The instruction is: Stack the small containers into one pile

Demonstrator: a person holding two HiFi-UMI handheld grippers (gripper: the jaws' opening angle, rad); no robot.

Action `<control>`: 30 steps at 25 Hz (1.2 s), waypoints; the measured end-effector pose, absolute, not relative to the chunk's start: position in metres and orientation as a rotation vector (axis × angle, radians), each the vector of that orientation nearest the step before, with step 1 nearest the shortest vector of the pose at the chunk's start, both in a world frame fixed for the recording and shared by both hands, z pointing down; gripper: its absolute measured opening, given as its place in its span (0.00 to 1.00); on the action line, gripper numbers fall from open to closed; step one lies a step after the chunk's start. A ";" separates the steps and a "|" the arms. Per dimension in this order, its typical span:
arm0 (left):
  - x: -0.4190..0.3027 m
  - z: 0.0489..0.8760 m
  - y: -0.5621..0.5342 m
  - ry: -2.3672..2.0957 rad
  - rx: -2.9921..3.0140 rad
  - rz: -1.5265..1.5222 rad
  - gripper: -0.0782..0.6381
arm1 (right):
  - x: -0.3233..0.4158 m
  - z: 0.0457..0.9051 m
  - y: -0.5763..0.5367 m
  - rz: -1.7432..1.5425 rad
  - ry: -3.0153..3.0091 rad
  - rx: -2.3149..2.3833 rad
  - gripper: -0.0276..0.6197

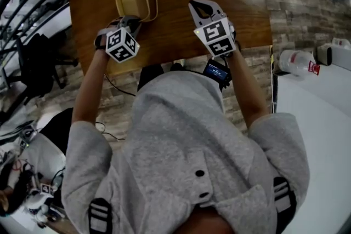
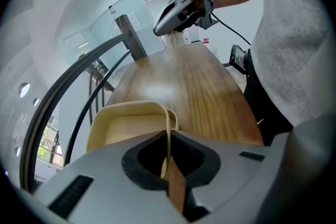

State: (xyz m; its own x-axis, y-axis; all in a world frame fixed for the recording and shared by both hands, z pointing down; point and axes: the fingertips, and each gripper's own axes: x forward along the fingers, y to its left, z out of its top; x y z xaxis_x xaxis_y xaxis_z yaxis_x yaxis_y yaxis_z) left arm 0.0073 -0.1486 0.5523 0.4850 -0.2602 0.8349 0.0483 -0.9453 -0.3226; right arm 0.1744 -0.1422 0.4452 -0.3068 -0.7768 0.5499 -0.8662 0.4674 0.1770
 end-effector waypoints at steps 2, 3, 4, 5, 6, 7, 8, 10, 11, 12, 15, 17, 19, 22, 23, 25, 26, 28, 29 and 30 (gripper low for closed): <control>0.015 0.555 -0.149 0.132 -2.425 -1.448 0.14 | 0.180 0.444 -0.141 0.200 -2.132 1.377 0.07; 0.018 0.556 -0.149 0.110 -2.425 -1.450 0.14 | 0.184 0.444 -0.141 0.200 -2.125 1.386 0.07; 0.021 0.558 -0.148 0.088 -2.426 -1.453 0.14 | 0.187 0.443 -0.140 0.202 -2.117 1.396 0.07; 0.023 0.559 -0.147 0.066 -2.424 -1.458 0.14 | 0.190 0.443 -0.139 0.205 -2.110 1.407 0.07; 0.025 0.561 -0.146 0.042 -2.421 -1.464 0.14 | 0.193 0.442 -0.138 0.209 -2.103 1.418 0.07; 0.027 0.563 -0.145 0.019 -2.415 -1.471 0.14 | 0.196 0.441 -0.137 0.213 -2.096 1.427 0.07; 0.029 0.565 -0.143 -0.005 -2.411 -1.480 0.14 | 0.200 0.441 -0.135 0.215 -2.090 1.436 0.07; 0.033 0.570 -0.141 -0.048 -2.411 -1.500 0.14 | 0.206 0.440 -0.133 0.219 -2.079 1.452 0.07; 0.034 0.573 -0.142 -0.066 -2.413 -1.509 0.14 | 0.208 0.440 -0.133 0.222 -2.074 1.459 0.07; 0.034 0.575 -0.143 -0.080 -2.413 -1.516 0.14 | 0.210 0.440 -0.133 0.224 -2.070 1.467 0.07; 0.034 0.579 -0.145 -0.095 -2.414 -1.526 0.14 | 0.212 0.442 -0.134 0.235 -2.057 1.485 0.07; 0.036 0.580 -0.146 -0.095 -2.422 -1.524 0.14 | 0.213 0.443 -0.135 0.237 -2.053 1.488 0.07; 0.039 0.580 -0.146 -0.094 -2.432 -1.520 0.14 | 0.213 0.442 -0.136 0.235 -2.052 1.491 0.07; 0.045 0.582 -0.141 -0.089 -2.446 -1.530 0.14 | 0.214 0.441 -0.133 0.230 -2.051 1.490 0.07; 0.048 0.583 -0.140 -0.082 -2.453 -1.537 0.14 | 0.215 0.441 -0.133 0.228 -2.051 1.490 0.07; 0.055 0.583 -0.143 -0.060 -2.467 -1.541 0.15 | 0.219 0.440 -0.133 0.223 -2.049 1.493 0.07; 0.057 0.582 -0.145 -0.047 -2.474 -1.537 0.15 | 0.221 0.440 -0.134 0.221 -2.048 1.494 0.07; 0.060 0.580 -0.149 -0.029 -2.494 -1.531 0.15 | 0.221 0.439 -0.137 0.219 -2.045 1.495 0.07; 0.061 0.579 -0.149 -0.028 -2.507 -1.529 0.15 | 0.222 0.438 -0.137 0.220 -2.045 1.494 0.07; 0.062 0.579 -0.147 -0.034 -2.519 -1.529 0.17 | 0.222 0.439 -0.136 0.221 -2.047 1.492 0.07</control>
